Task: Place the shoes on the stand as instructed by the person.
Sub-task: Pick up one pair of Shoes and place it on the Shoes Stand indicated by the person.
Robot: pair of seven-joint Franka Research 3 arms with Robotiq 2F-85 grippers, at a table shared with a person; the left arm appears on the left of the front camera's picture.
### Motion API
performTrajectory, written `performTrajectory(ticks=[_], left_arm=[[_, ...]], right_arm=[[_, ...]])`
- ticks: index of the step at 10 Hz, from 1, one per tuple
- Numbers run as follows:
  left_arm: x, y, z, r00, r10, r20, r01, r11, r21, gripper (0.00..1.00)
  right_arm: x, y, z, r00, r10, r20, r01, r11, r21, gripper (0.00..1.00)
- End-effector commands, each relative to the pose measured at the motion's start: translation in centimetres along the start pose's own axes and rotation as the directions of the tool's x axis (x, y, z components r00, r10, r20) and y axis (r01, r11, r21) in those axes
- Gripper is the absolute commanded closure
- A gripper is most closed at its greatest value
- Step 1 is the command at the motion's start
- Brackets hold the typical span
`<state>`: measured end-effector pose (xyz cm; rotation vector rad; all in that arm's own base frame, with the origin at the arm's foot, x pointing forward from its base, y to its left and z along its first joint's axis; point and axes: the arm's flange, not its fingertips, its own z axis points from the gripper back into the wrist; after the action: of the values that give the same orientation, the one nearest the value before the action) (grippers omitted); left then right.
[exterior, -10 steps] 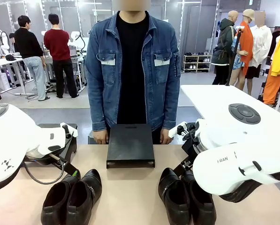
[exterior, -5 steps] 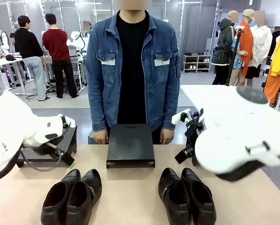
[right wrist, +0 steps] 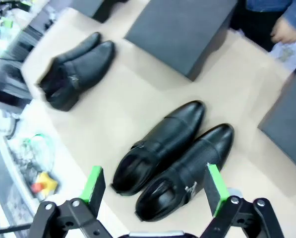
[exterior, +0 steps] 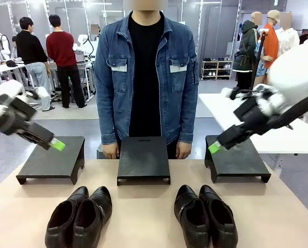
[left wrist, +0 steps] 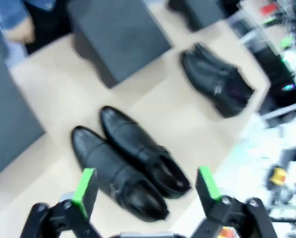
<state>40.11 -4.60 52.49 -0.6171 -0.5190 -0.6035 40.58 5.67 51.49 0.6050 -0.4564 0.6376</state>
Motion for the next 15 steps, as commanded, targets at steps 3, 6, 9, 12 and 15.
performTrajectory(ticks=[3, 6, 9, 12, 15], left_arm=[[-6.2, 5.7, 9.0, 0.968, 0.242, 0.071, -0.198, 0.904, -0.378, 0.00], [-13.9, 9.5, 14.4, 0.916, 0.366, 0.163, -0.249, 0.840, -0.482, 0.00], [-21.6, 11.5, 19.4, 0.842, 0.478, 0.250, -0.325, 0.819, -0.473, 0.00], [-24.2, 11.4, 21.5, 0.826, 0.495, 0.269, -0.358, 0.830, -0.428, 0.00], [-24.4, 11.7, 22.1, 0.823, 0.491, 0.286, -0.356, 0.838, -0.414, 0.00]], right_arm=[[-7.6, -8.1, 7.7, 0.982, -0.164, 0.097, 0.125, 0.939, 0.320, 0.00], [-14.6, -12.5, 12.4, 0.939, -0.300, 0.171, 0.208, 0.887, 0.413, 0.00], [-21.3, -14.8, 15.5, 0.853, -0.429, 0.298, 0.277, 0.854, 0.440, 0.00], [-24.2, -14.7, 16.5, 0.818, -0.464, 0.339, 0.306, 0.852, 0.426, 0.00], [-24.5, -14.2, 16.4, 0.818, -0.460, 0.346, 0.314, 0.860, 0.402, 0.00]])
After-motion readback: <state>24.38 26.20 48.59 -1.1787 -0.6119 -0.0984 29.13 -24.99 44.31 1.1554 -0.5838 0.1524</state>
